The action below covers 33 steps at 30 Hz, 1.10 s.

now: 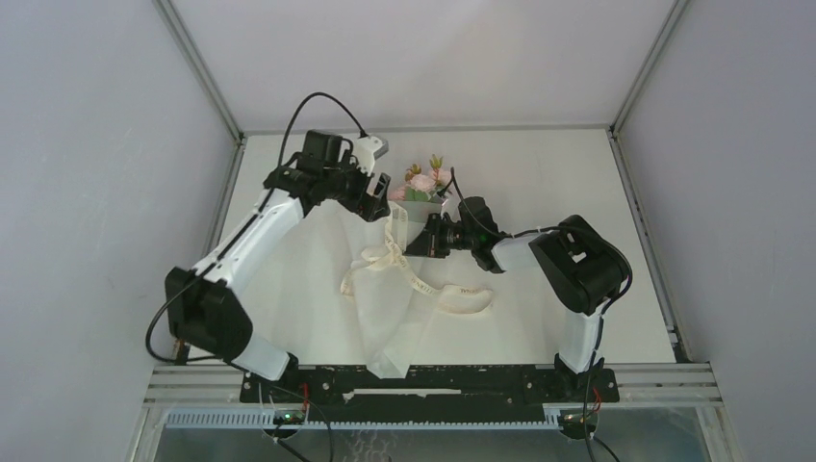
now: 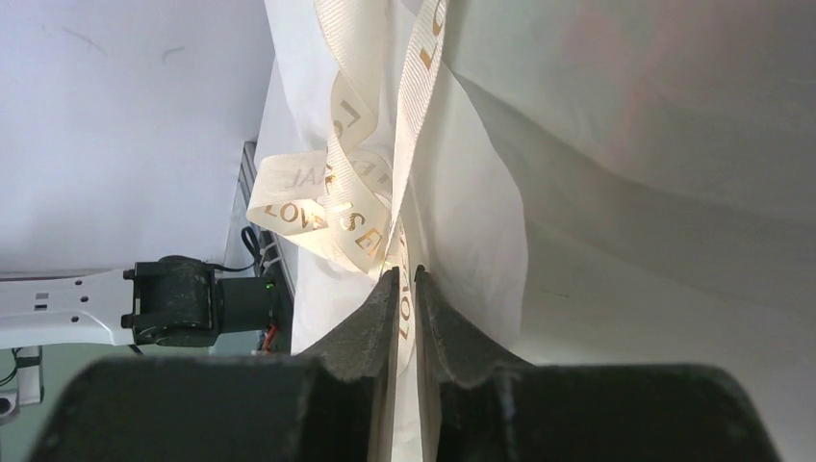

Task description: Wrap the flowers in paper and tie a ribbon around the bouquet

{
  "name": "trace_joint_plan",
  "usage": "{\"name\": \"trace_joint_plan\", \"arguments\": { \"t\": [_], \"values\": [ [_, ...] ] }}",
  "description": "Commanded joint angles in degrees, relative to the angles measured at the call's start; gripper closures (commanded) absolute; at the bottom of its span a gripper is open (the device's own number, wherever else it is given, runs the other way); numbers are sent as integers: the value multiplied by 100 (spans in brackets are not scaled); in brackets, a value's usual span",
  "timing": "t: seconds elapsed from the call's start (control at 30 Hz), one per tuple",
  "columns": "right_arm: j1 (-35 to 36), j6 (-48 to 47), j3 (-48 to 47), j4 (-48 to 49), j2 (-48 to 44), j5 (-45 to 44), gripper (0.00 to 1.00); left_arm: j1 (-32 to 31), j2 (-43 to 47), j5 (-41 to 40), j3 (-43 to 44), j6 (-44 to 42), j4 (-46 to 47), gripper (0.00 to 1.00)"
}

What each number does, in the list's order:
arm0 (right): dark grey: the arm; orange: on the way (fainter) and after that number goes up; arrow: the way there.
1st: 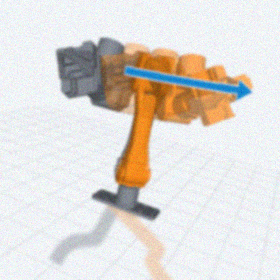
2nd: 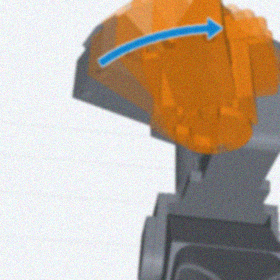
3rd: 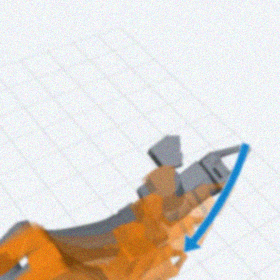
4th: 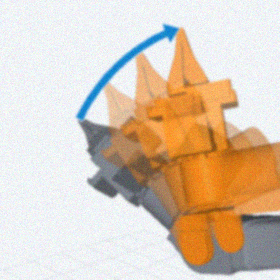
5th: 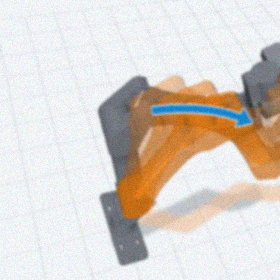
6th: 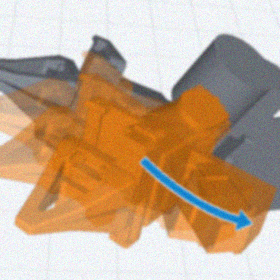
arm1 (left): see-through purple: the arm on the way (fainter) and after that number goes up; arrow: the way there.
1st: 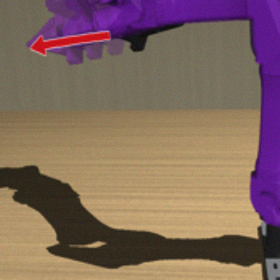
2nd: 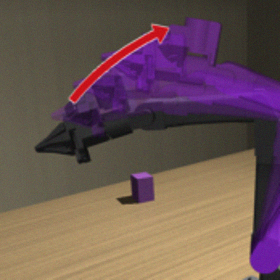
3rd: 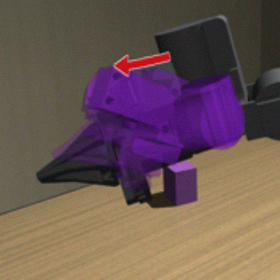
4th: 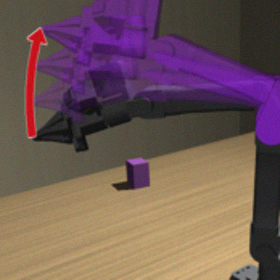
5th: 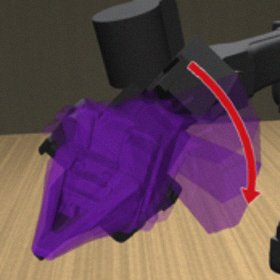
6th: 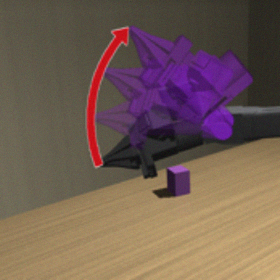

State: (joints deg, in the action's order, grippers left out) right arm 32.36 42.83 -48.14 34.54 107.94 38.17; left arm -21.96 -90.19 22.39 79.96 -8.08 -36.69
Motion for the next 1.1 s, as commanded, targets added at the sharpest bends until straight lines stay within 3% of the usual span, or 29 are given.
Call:
{"name": "trace_joint_plan", "arguments": {
  "t": [0.0,0.1,0.33,0.53,0.67,0.83,0.9,0.93,1.07],
  "values": [
    [-19,32,-11,356,-250,109,81,-27,642,-151,-500,-1504,-346,26],
    [-36,19,-11,376,-301,137,76,-67,636,-143,-950,-1755,-310,32],
    [-29,21,-20,393,-458,63,60,-311,172,-44,-1242,-1840,-141,18],
    [-59,-8,-242,184,-367,47,53,-407,-21,-91,-1347,-1831,2,28],
    [-91,-27,-250,166,-402,5,48,-470,-35,-117,-1479,-1898,11,41],
    [-163,35,-297,169,-403,-85,46,-528,5,91,-1528,-1899,3,83],
    [-181,30,-438,-39,-338,-252,50,-526,147,252,-1511,-1896,24,95],
    [-188,10,-514,-168,-289,-344,52,-529,224,296,-1498,-1898,36,99],
    [-247,100,-693,-308,-104,-582,62,-538,363,335,-1458,-1947,24,100]
  ]
}}
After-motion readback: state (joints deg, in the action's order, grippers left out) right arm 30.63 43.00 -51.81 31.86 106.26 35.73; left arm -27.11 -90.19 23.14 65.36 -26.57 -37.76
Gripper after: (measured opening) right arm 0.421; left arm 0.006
